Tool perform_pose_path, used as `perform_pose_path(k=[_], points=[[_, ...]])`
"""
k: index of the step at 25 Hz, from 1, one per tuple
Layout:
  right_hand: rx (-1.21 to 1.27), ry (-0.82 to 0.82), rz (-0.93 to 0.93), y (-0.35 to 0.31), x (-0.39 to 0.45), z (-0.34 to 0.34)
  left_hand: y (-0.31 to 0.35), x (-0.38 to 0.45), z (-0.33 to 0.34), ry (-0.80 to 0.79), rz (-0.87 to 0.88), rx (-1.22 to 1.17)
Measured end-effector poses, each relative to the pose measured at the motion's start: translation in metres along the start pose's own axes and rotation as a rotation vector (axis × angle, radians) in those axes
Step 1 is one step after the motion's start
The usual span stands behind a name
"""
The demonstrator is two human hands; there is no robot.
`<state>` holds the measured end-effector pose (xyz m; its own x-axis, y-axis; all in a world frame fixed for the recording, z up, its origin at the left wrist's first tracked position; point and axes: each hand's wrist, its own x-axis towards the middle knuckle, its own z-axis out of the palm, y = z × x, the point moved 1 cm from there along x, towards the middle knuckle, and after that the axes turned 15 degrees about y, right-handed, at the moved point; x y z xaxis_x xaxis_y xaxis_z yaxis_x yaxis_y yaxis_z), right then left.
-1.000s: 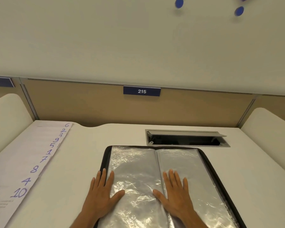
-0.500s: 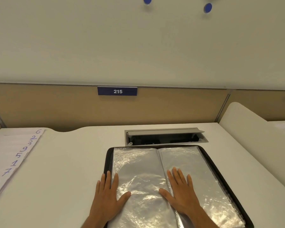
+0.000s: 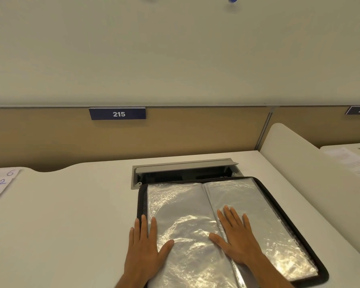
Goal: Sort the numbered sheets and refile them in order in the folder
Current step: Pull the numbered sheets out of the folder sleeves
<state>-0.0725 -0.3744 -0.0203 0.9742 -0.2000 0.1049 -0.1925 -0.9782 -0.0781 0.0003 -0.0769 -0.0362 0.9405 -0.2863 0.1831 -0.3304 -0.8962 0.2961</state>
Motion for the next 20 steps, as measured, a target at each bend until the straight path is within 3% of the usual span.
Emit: perform_pose_path(k=[20], points=[[-0.022,0.020,-0.023,0.123,0.047,-0.002,0.107,0.049,0.050,0.069,-0.018,-0.018]])
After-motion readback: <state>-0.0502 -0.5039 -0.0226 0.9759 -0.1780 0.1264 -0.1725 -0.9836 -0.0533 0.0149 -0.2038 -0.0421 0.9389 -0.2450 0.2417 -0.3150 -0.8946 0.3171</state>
